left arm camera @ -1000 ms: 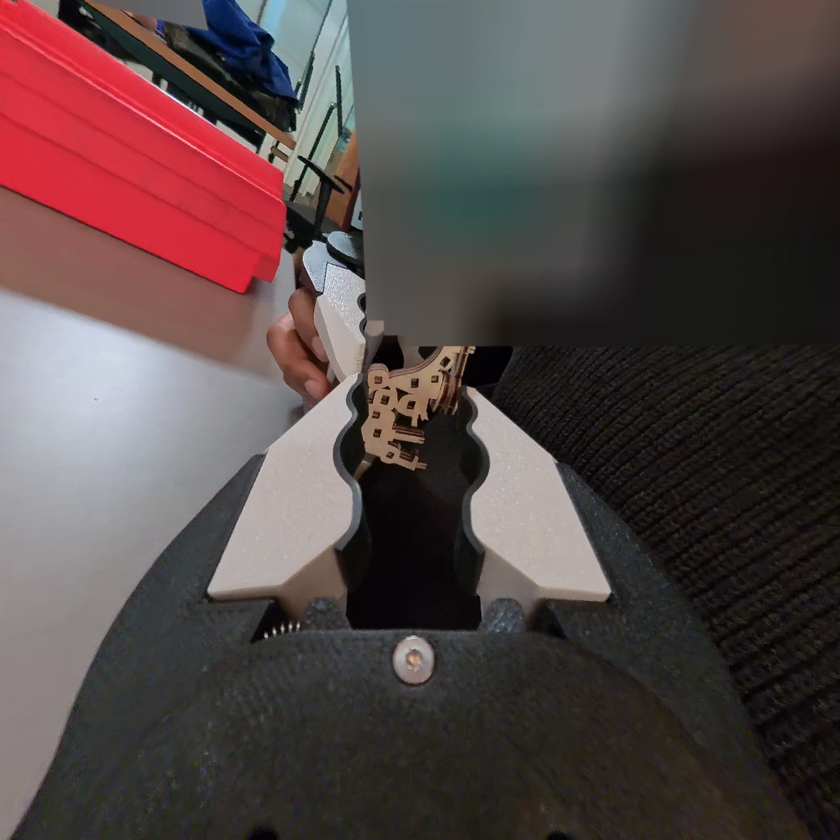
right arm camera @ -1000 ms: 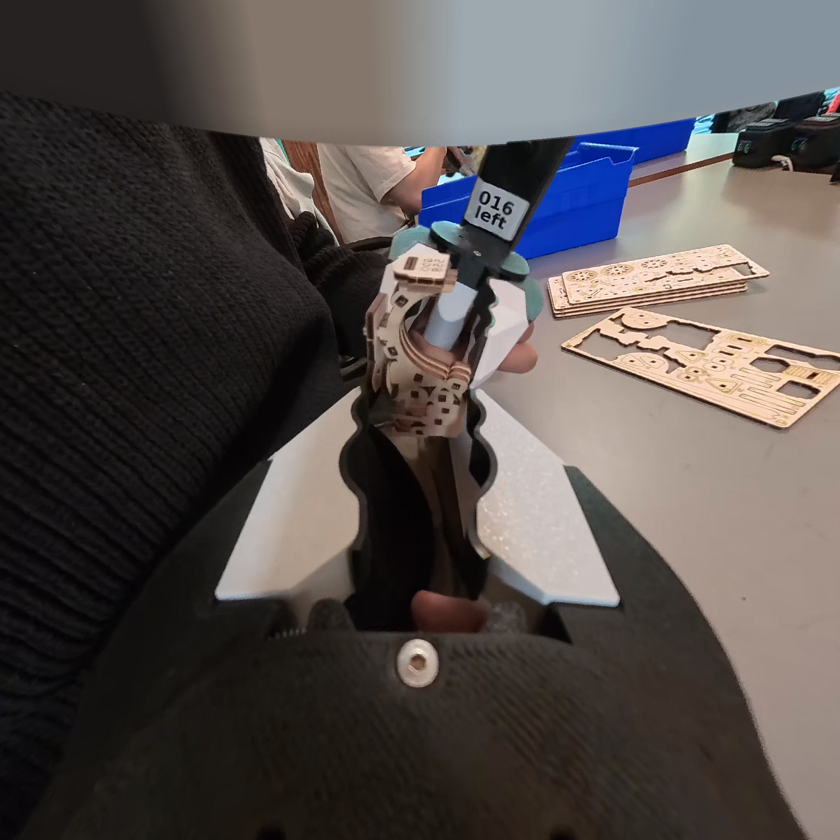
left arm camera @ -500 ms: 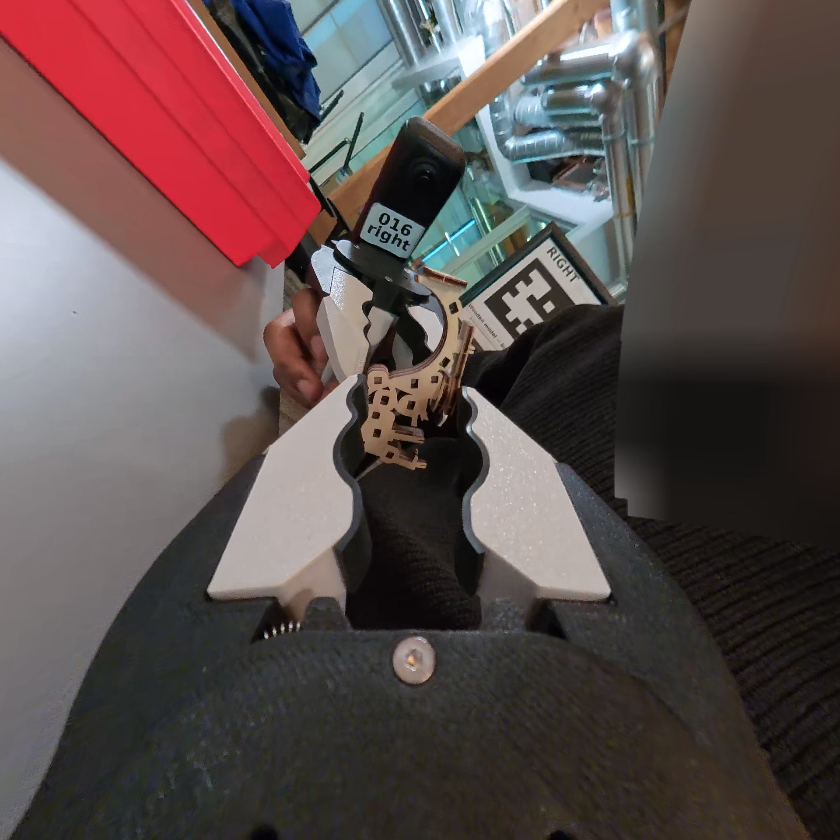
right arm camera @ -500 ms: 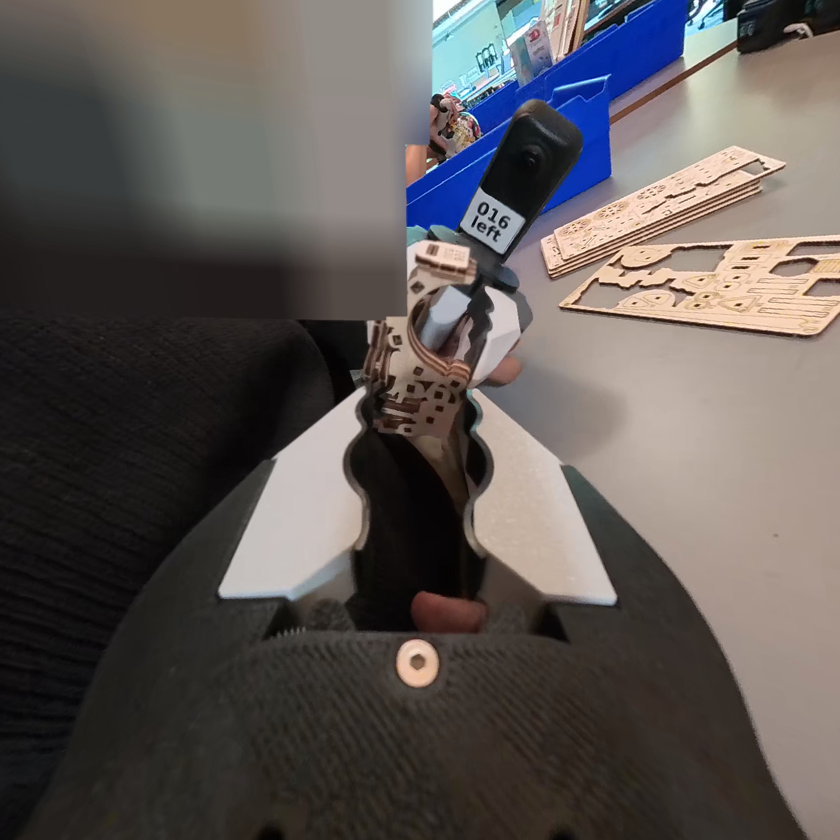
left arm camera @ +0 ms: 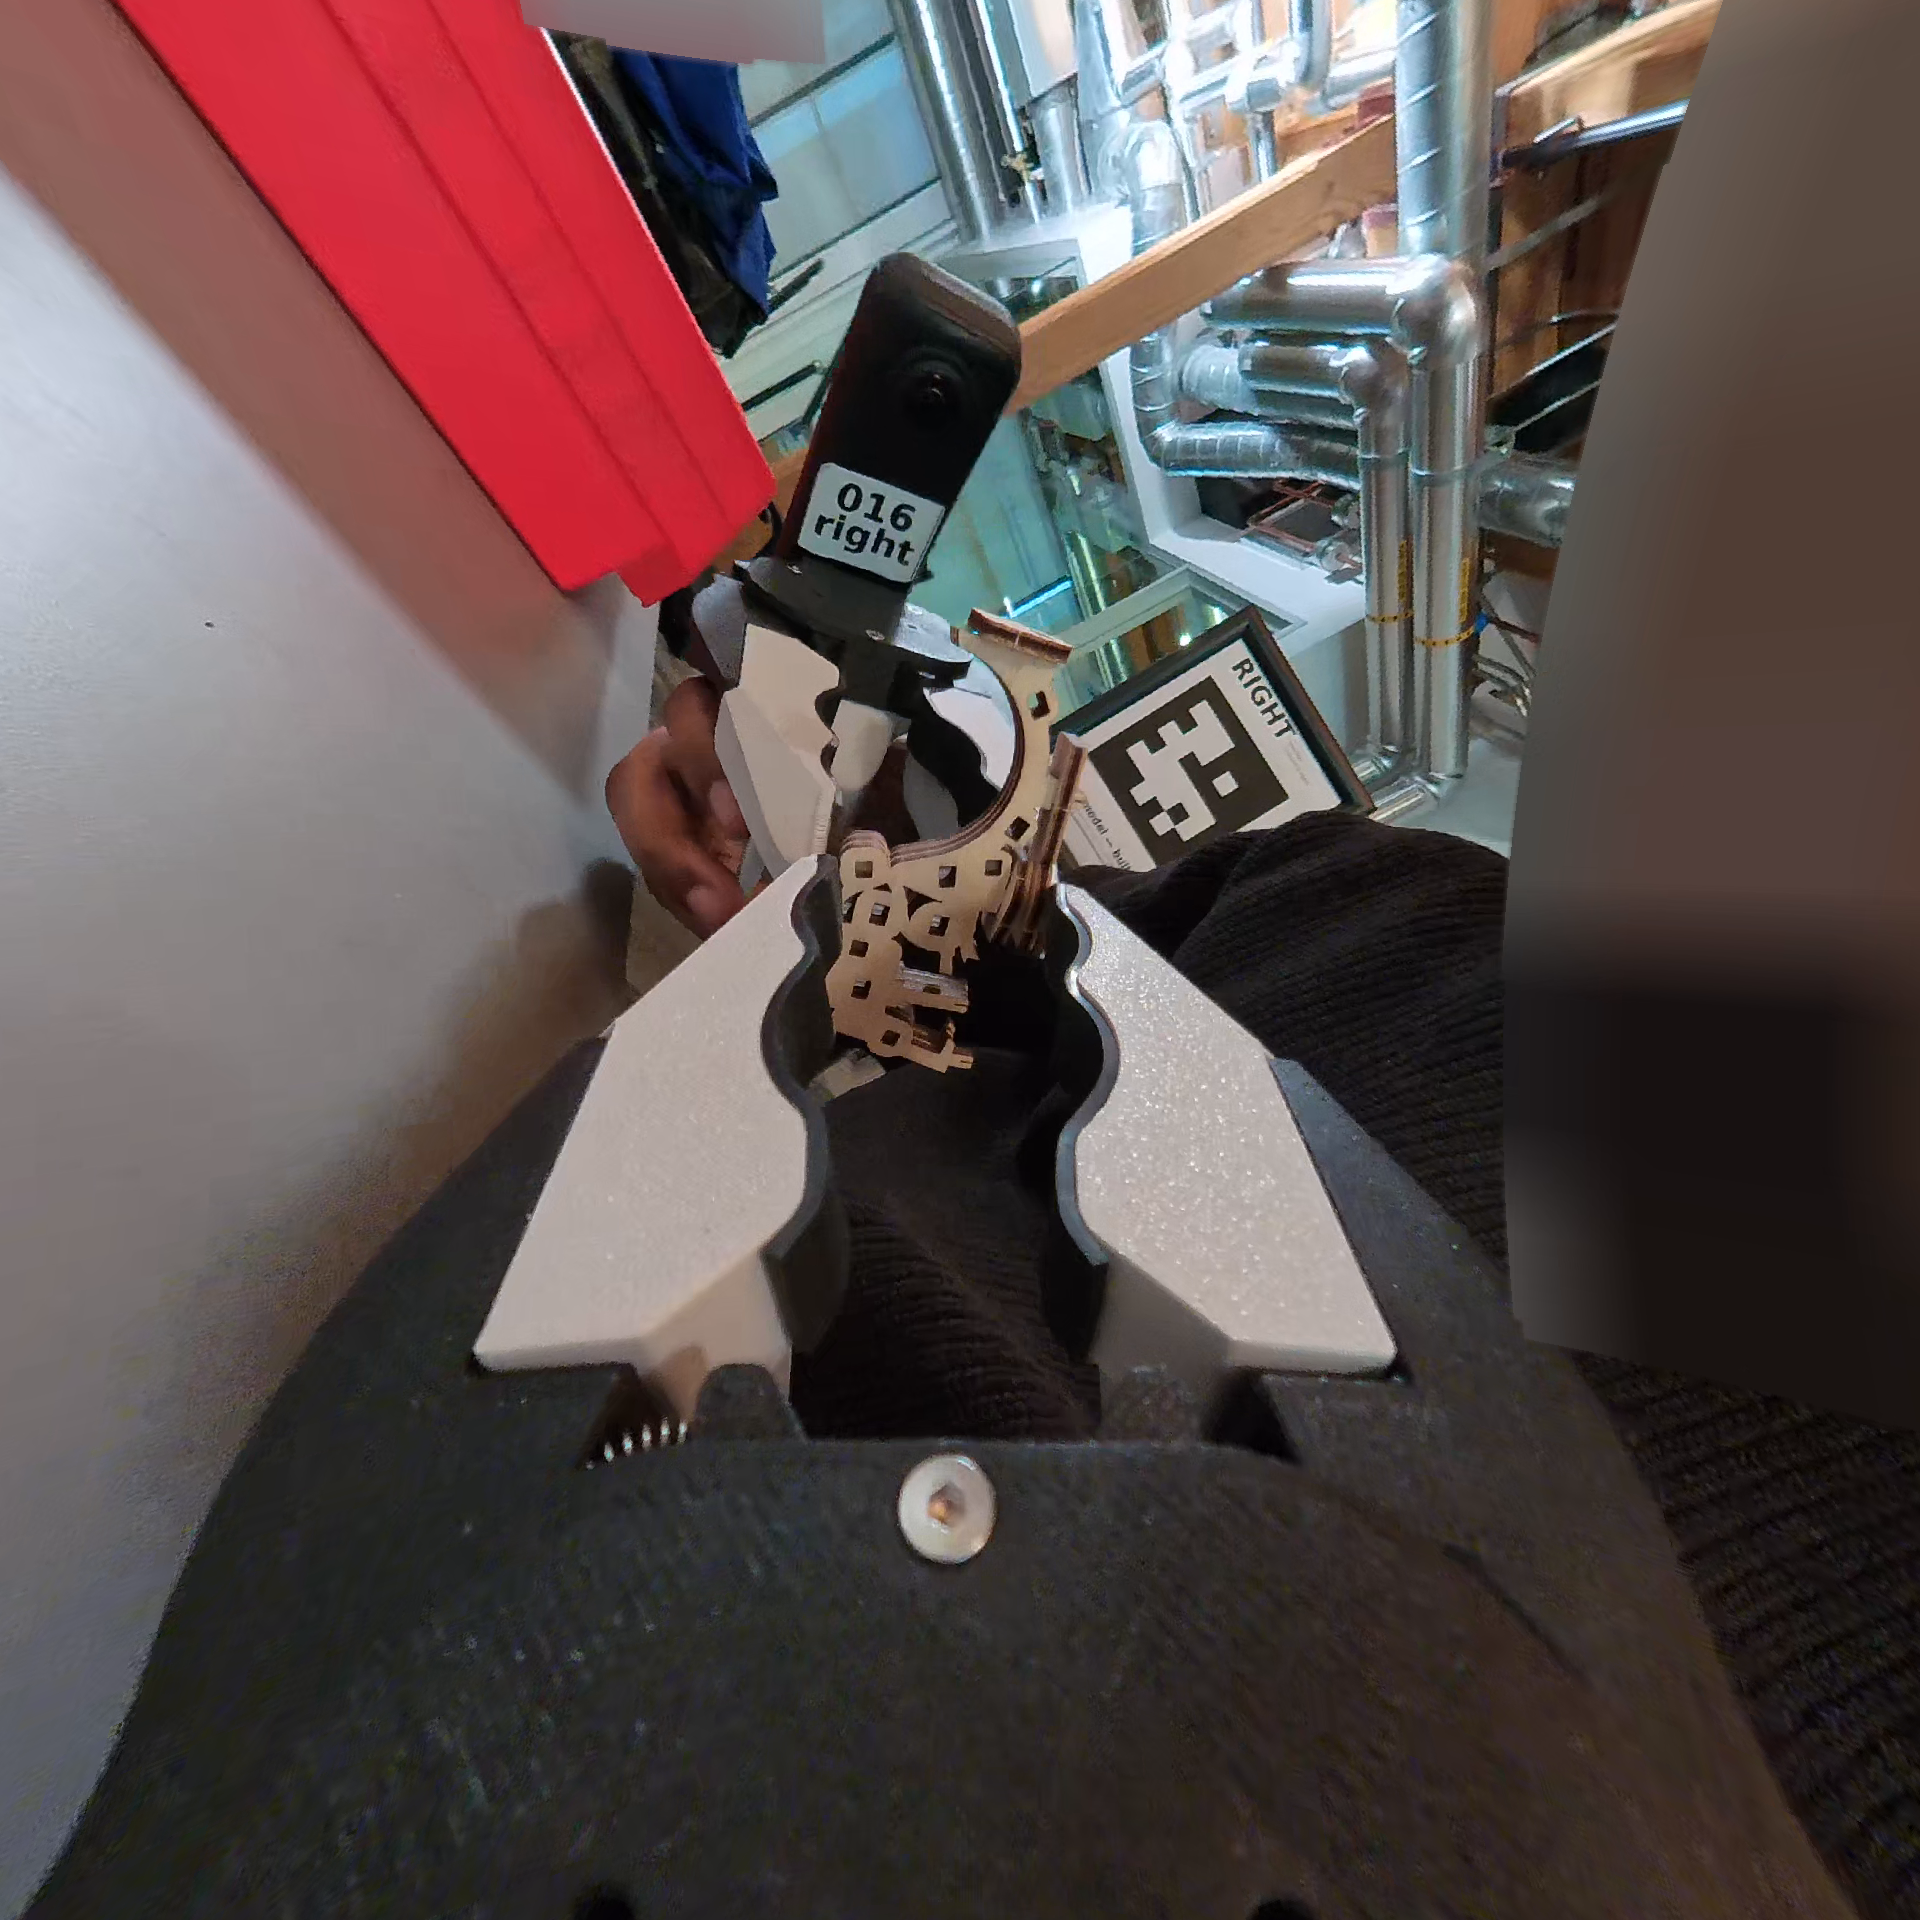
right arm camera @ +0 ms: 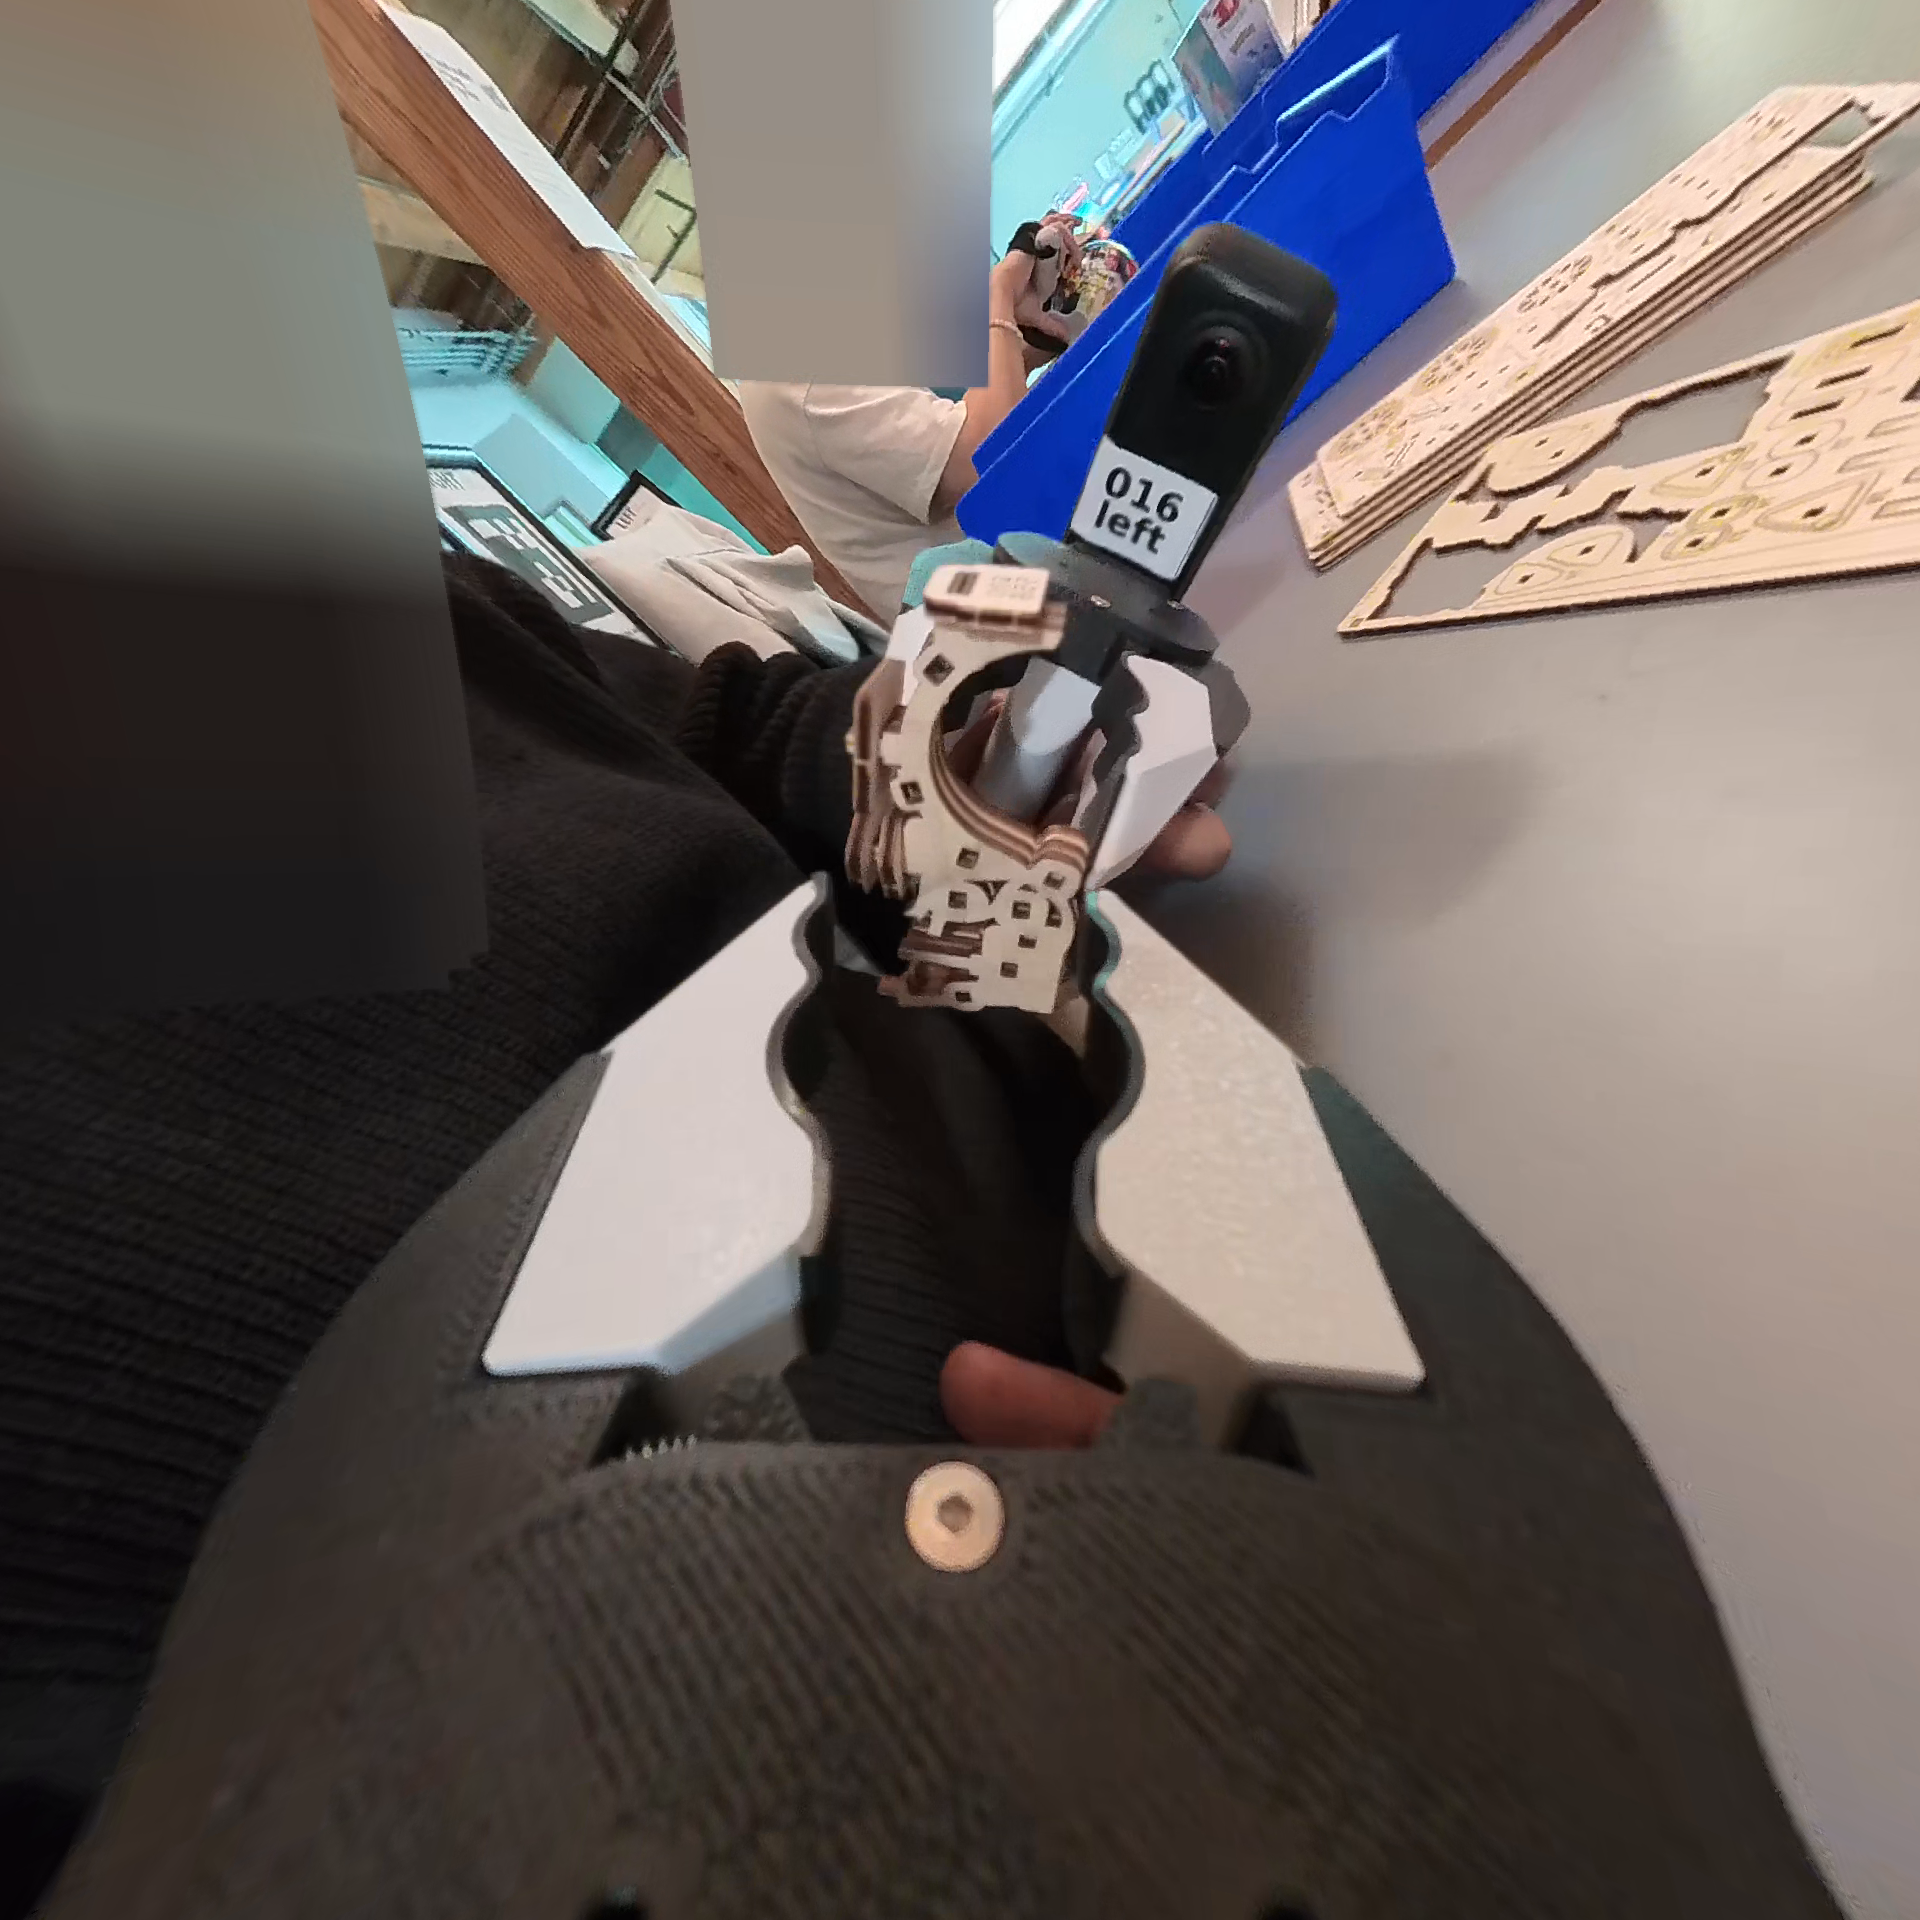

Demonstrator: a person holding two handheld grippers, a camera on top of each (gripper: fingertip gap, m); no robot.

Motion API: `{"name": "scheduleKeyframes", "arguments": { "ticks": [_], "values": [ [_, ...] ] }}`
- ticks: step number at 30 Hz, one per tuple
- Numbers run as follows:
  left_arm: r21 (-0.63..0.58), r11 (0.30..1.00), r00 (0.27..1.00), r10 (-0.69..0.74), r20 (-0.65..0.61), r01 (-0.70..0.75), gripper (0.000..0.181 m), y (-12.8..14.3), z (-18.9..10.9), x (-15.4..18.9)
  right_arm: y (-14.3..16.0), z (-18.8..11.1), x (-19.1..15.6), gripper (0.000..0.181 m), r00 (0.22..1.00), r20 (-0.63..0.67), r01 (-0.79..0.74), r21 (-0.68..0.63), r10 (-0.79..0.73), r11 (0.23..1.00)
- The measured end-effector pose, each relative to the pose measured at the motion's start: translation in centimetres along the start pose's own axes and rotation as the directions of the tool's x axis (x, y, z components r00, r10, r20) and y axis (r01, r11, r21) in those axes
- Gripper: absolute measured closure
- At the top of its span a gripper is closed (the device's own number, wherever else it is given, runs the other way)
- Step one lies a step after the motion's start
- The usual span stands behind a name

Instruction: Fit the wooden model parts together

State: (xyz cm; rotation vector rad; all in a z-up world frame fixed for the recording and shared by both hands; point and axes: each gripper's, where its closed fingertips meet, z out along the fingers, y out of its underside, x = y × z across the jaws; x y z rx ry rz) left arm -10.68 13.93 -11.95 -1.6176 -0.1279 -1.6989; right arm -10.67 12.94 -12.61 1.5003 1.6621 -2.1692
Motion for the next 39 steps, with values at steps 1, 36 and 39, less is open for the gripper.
{"name": "scheduleKeyframes", "arguments": {
  "ticks": [1,36,39],
  "values": [
    [-0.002,1.0,1.0,0.004,0.007,-0.004,0.143,0.0,0.0,-0.1,0.0,0.0,0.0,0.132,1.0,0.01,-0.022,0.001,0.022,1.0],
    [0.0,0.999,0.997,0.033,0.064,-0.033,0.141,-0.4,-0.2,-0.4,-0.4,-0.1,1.2,0.14,0.996,-0.003,-0.092,0.014,0.092,0.996],
    [0.003,0.998,0.996,0.056,0.071,-0.057,0.139,-0.5,-0.4,-0.4,-0.7,-0.2,1.2,0.14,0.997,-0.012,-0.075,0.034,0.075,0.997]
  ]
}}
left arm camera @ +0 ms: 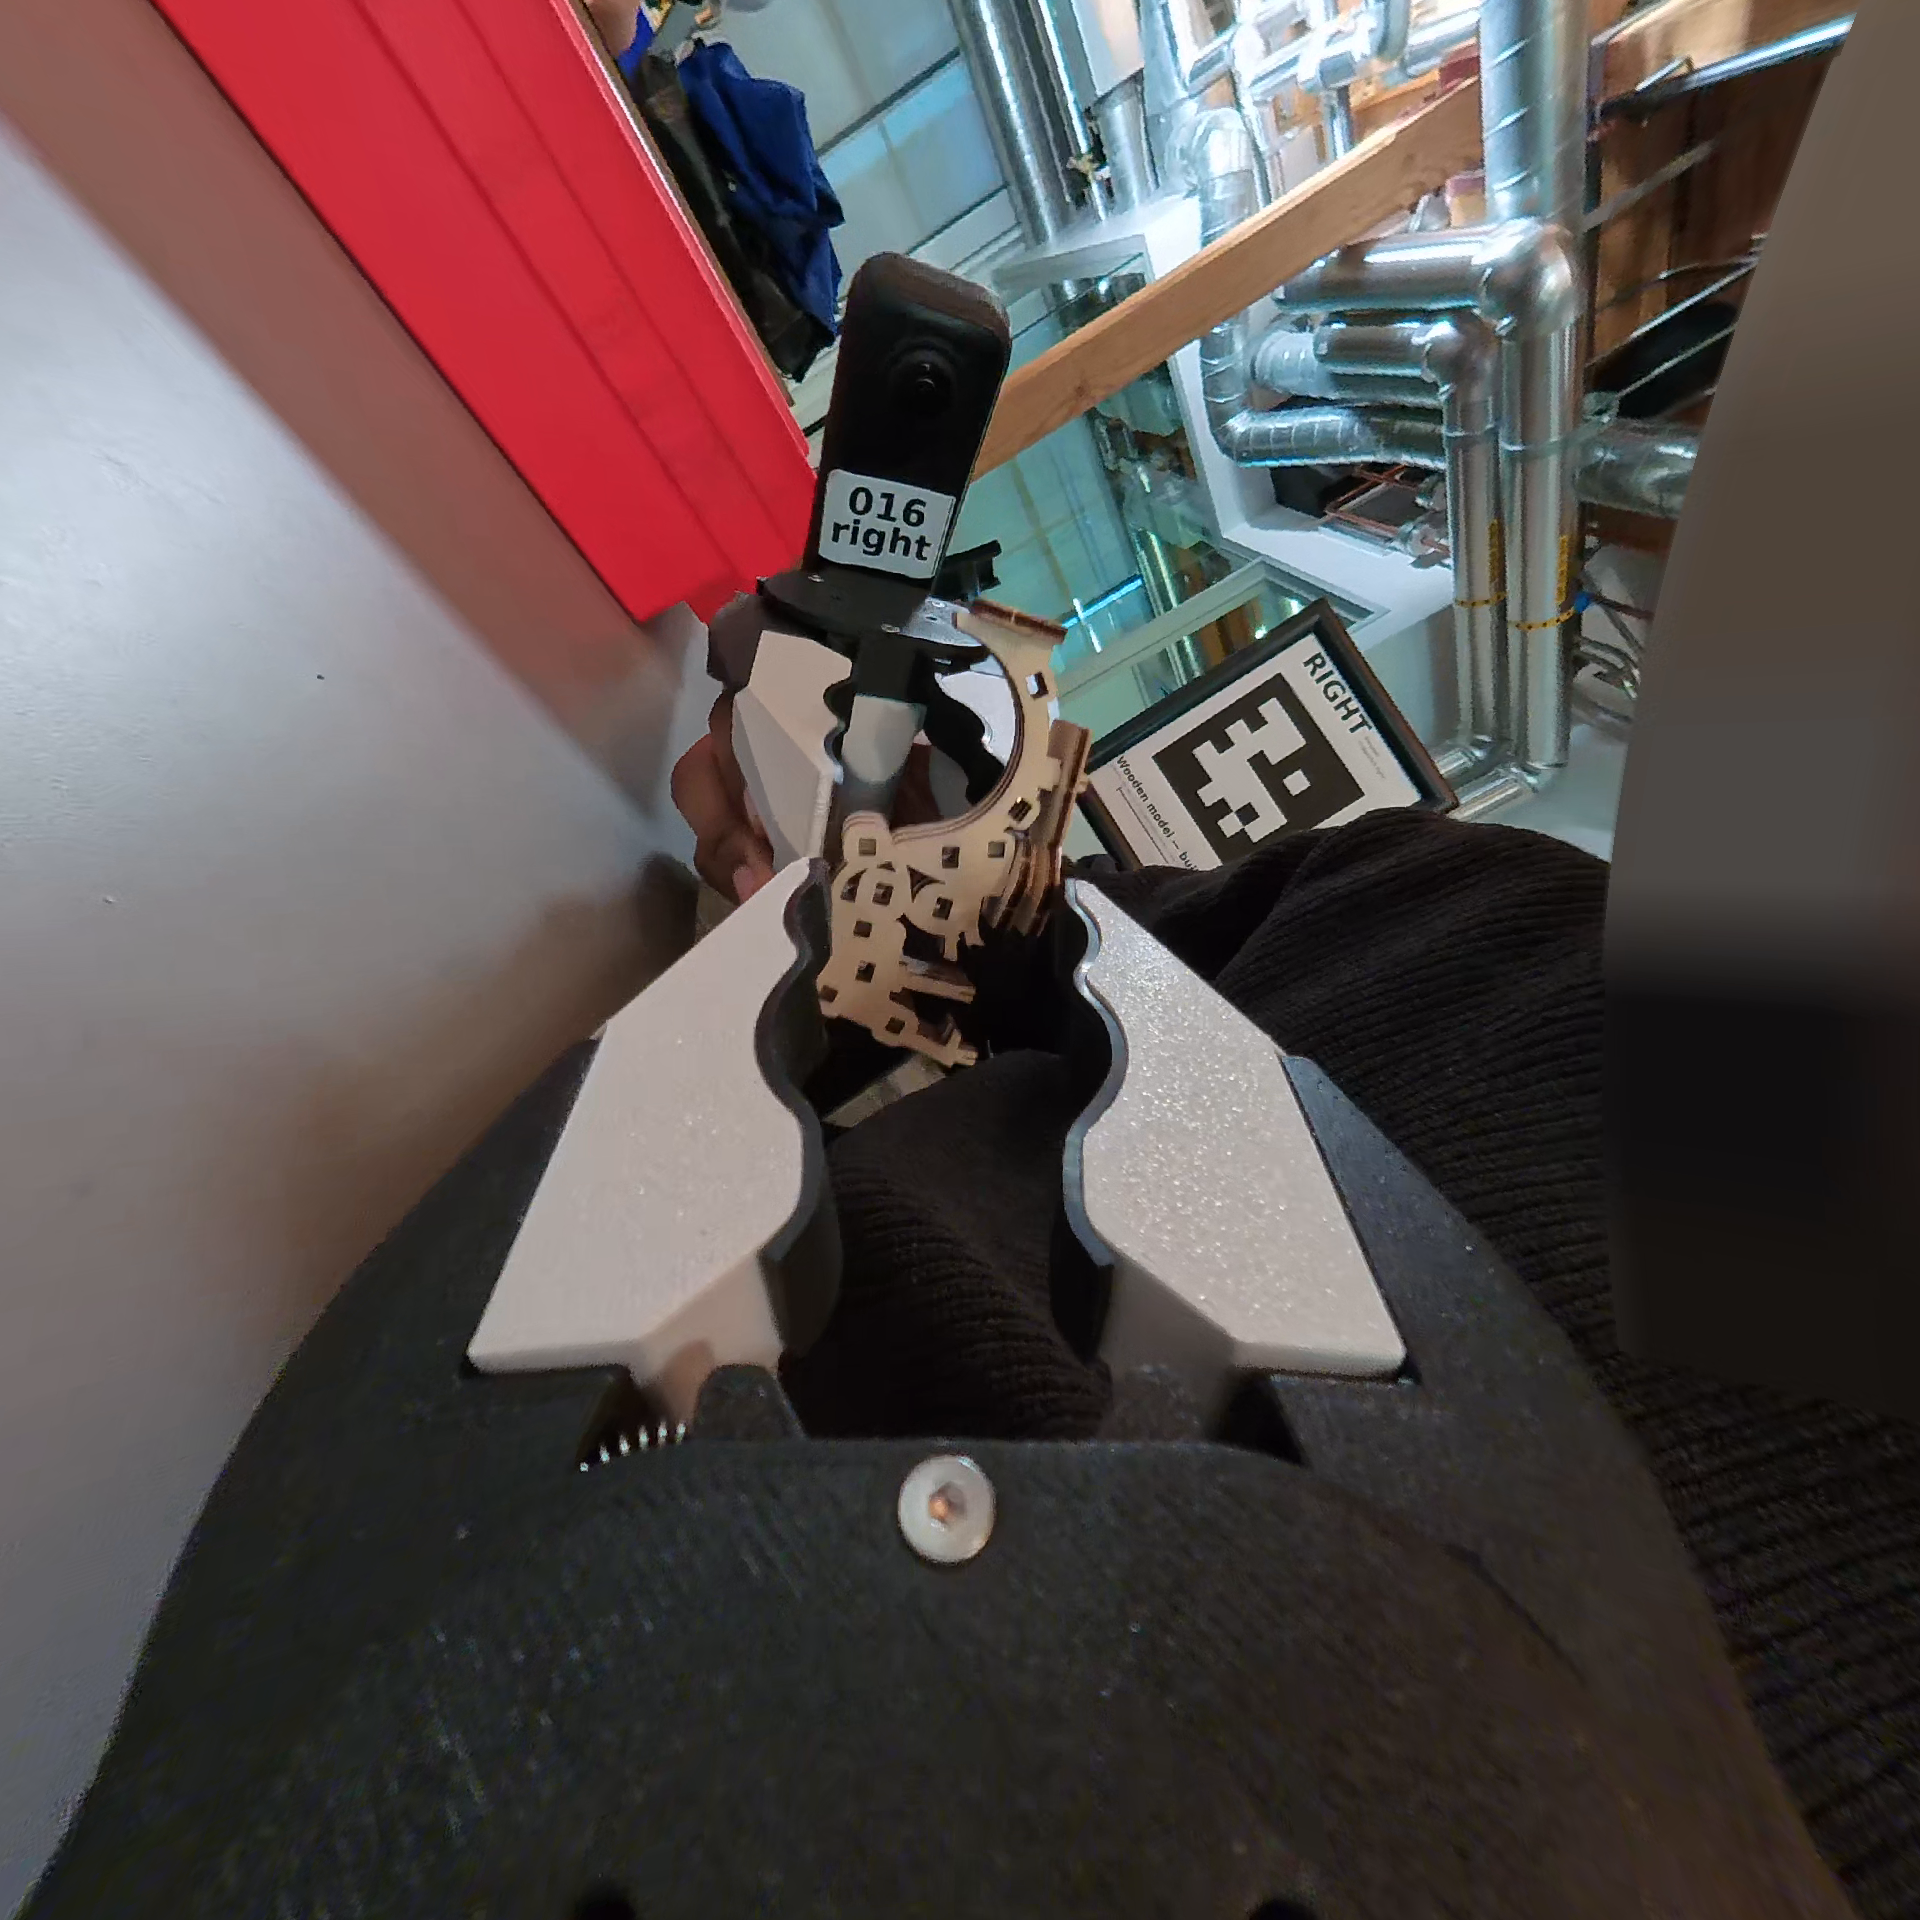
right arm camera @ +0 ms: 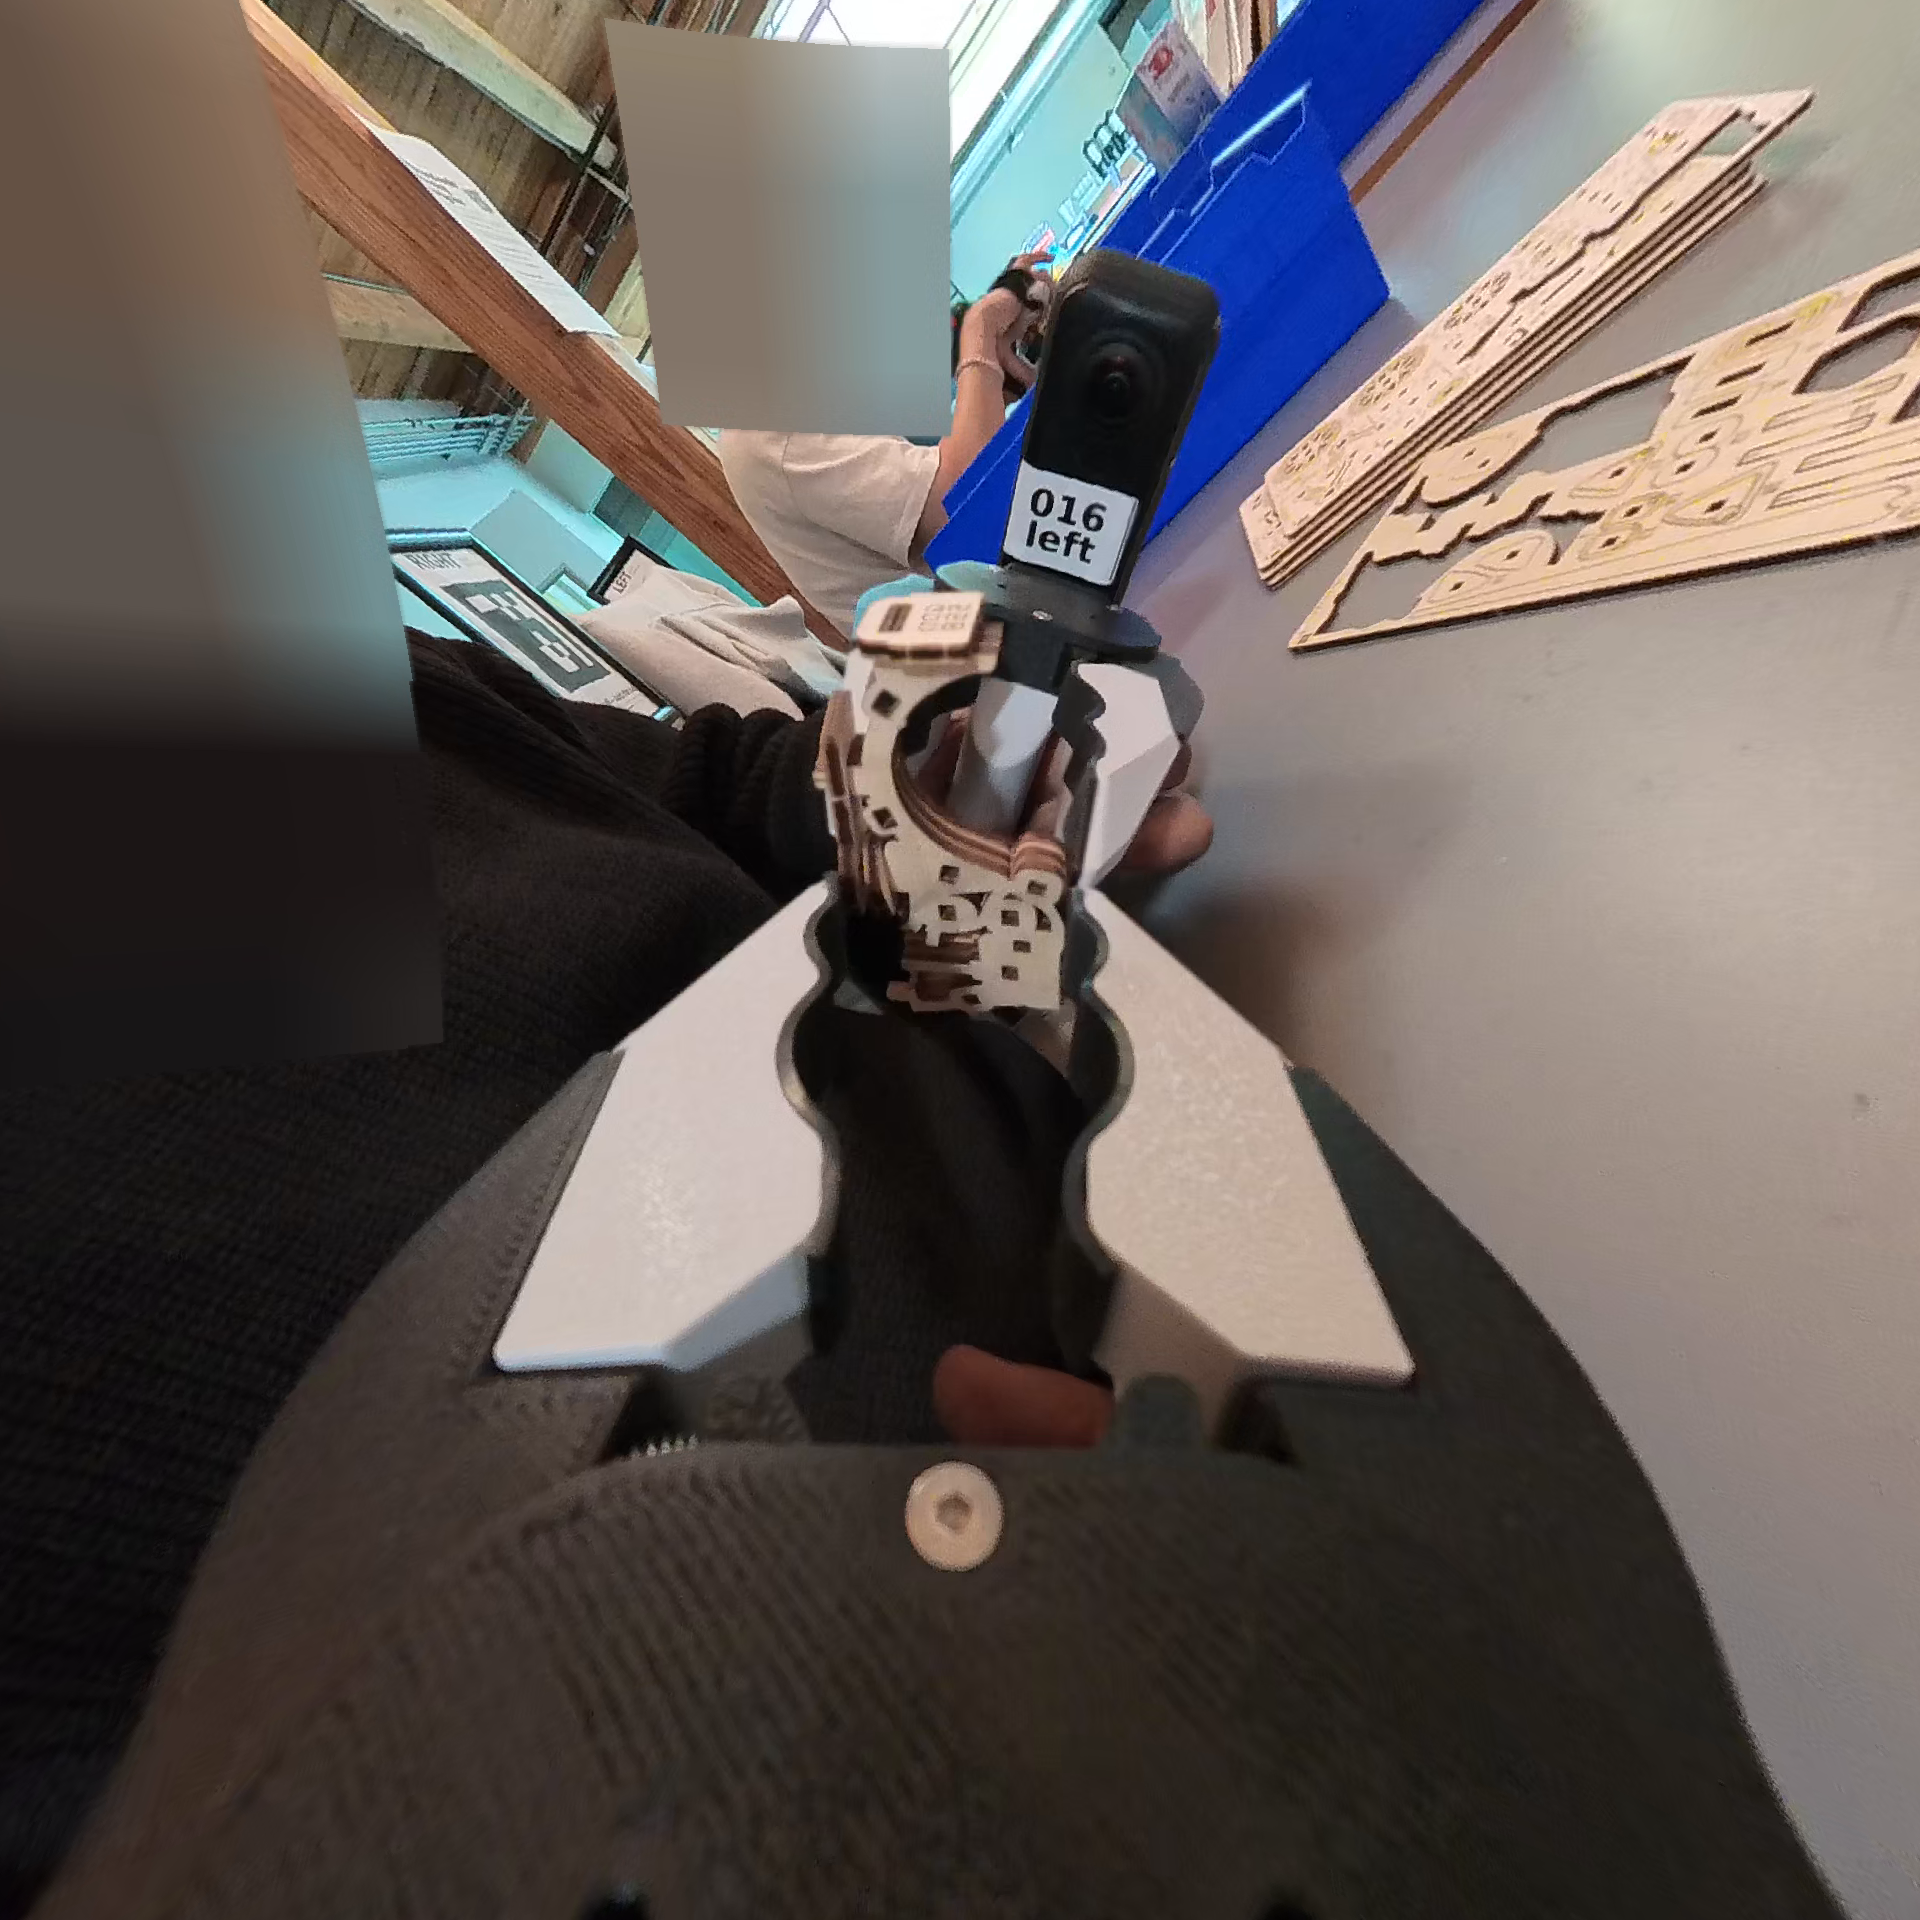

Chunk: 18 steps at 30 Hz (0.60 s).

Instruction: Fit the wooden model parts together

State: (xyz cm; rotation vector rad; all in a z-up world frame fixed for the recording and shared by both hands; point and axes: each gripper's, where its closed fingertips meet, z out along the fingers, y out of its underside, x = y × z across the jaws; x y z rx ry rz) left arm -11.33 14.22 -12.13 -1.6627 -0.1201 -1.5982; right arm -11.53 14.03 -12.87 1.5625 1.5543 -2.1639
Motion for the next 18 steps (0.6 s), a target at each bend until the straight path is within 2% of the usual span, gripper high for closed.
{"name": "scheduleKeyframes", "arguments": {
  "ticks": [5,11,18],
  "values": [
    [-0.025,0.995,0.993,0.102,0.052,-0.101,0.138,0.18,-0.12,-0.05,-0.32,-0.08,0.11,0.14,1.0,-0.014,0.012,0.018,-0.011,1.0],
    [-0.027,0.992,0.991,0.127,0.051,-0.125,0.14,0.26,-0.08,0.14,-0.47,0.22,-0.13,0.14,1.0,-0.007,0.027,0.027,-0.027,0.999],
    [-0.037,0.971,0.969,0.237,0.073,-0.235,0.14,0.17,-0.13,0.36,-0.7,0.36,-0.52,0.14,1.0,0.016,0.019,0.048,-0.02,0.999]
  ]
}}
